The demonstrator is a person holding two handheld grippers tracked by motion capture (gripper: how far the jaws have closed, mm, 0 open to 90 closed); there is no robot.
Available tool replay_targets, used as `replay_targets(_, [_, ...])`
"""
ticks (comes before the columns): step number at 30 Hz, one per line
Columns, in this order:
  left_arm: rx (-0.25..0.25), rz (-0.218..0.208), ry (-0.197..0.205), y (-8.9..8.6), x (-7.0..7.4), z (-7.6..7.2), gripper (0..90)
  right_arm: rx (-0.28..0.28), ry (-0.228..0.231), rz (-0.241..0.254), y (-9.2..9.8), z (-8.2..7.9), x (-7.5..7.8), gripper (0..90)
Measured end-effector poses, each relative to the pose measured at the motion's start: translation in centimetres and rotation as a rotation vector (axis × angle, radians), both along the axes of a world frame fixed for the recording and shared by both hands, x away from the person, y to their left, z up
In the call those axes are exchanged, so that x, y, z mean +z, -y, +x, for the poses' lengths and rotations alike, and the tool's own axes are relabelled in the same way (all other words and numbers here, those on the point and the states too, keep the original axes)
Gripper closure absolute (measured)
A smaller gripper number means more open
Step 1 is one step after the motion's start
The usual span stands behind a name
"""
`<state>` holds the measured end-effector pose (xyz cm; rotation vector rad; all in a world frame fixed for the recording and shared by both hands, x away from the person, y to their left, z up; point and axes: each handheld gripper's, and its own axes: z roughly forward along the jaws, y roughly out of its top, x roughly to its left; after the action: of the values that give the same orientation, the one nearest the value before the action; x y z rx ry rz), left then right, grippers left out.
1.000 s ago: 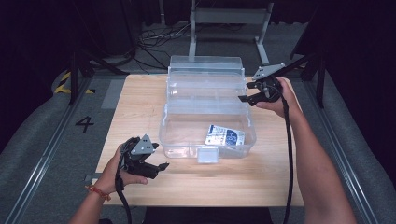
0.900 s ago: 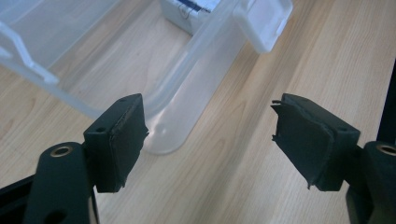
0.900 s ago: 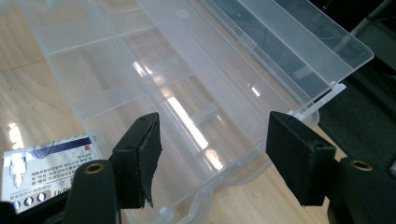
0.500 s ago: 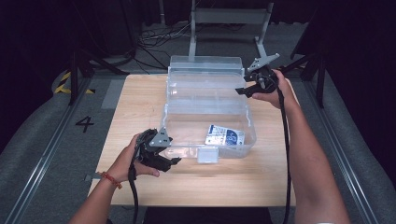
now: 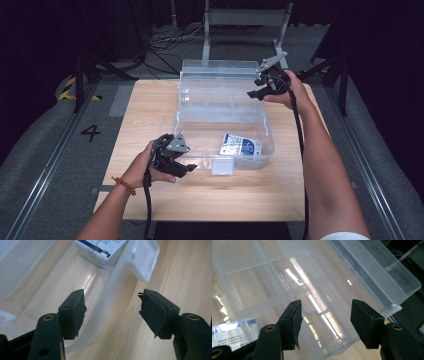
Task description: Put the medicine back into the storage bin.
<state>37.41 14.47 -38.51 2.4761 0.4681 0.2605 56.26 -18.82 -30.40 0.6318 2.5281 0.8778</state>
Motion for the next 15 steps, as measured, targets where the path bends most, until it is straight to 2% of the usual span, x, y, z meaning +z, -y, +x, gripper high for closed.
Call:
replay_targets(2, [-0.001, 0.003, -0.013, 0.2, -0.3, 0.2, 42.7, -0.003, -0.014, -0.007, -0.3, 0.5, -0.4, 43.0])
replay_targets(4, [0.000, 0.021, -0.014, 0.3, -0.6, 0.4, 43.9, 0.001, -0.023, 0.012, -0.6, 0.9, -0.5, 43.2])
replay_targets(7, [0.015, 0.029, -0.056, 0.3, -1.0, 1.0, 51.8, 0.009, -0.042, -0.003, -1.1, 1.6, -0.8, 44.2])
replay_targets(8, [0.001, 0.042, -0.042, 0.4, -1.1, 1.2, 53.4, 0.004, -0.046, -0.007, -1.3, 1.8, -0.8, 45.6])
replay_targets(10, [-0.002, 0.033, -0.051, 0.5, -1.2, 1.3, 56.2, 0.017, -0.040, -0.023, -1.6, 2.1, -0.9, 48.7])
replay_targets(13, [-0.016, 0.058, -0.052, 0.8, -1.3, 1.6, 59.5, 0.032, -0.075, -0.048, -2.1, 2.5, -1.2, 52.0])
replay_targets(15, [-0.014, 0.075, -0.052, 1.0, -1.4, 1.8, 62.0, 0.025, -0.071, -0.055, -2.3, 2.8, -1.3, 53.5])
